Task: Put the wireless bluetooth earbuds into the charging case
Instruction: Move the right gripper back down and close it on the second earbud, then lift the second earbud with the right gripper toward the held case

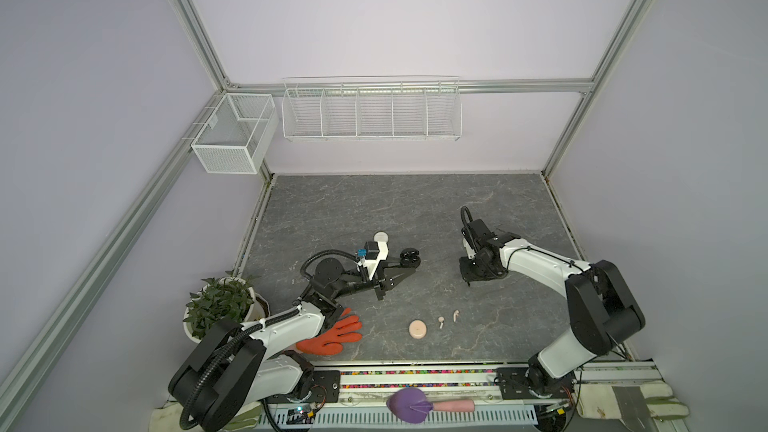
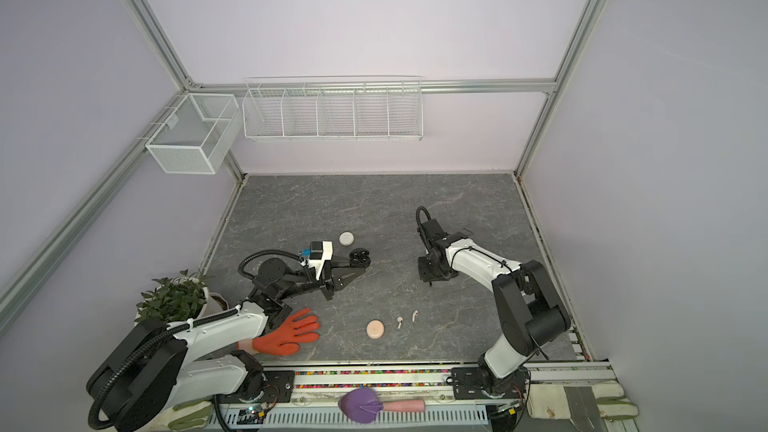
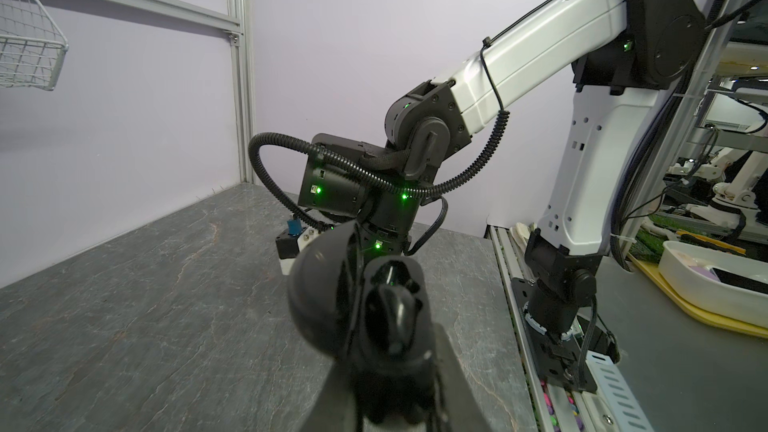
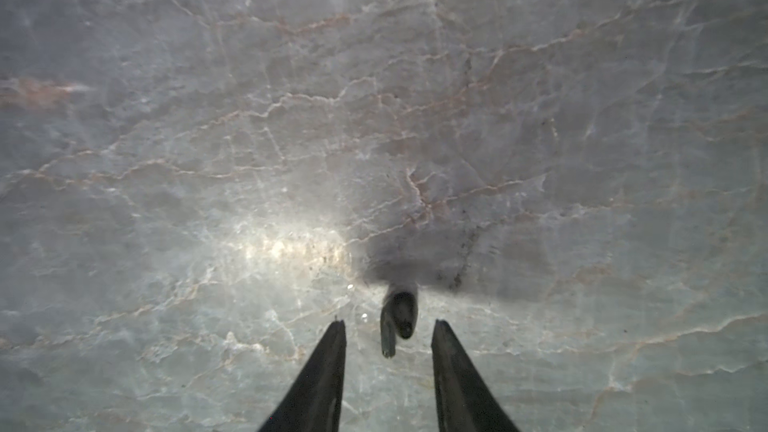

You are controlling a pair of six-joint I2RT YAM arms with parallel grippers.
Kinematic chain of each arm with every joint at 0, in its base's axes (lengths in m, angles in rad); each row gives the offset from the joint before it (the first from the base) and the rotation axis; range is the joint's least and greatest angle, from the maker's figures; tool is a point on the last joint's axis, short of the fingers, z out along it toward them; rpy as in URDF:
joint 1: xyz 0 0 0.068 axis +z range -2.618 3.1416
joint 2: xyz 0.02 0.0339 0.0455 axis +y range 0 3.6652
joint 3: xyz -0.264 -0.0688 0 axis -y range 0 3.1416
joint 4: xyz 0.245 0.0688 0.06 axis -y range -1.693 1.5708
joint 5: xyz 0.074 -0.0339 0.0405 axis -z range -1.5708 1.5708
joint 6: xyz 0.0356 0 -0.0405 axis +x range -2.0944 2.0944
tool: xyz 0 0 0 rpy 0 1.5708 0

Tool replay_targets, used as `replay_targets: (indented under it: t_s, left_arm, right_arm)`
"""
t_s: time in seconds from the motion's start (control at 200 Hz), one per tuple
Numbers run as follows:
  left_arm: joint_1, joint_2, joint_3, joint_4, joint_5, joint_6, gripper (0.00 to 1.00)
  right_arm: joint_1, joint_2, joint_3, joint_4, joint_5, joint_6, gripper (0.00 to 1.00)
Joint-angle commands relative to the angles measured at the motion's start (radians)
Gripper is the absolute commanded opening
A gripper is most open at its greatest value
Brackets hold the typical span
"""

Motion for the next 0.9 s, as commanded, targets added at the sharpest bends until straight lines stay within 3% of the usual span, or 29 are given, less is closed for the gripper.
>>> replay_targets:
  t_s: [0.0, 0.895]
  left_arm:
    - [-0.004, 0.008, 0.000, 0.034, 0.012, 0.005, 0.00]
    - [-0.004, 0.003, -0.012, 0.031, -0.003, 0.017, 0.00]
  right_arm:
    - [-0.013, 0.019, -0.021, 0.020, -0.016, -0.006, 0.37]
    - [-0.018, 0.047, -0.063, 0.058, -0.042, -0.001, 0.21]
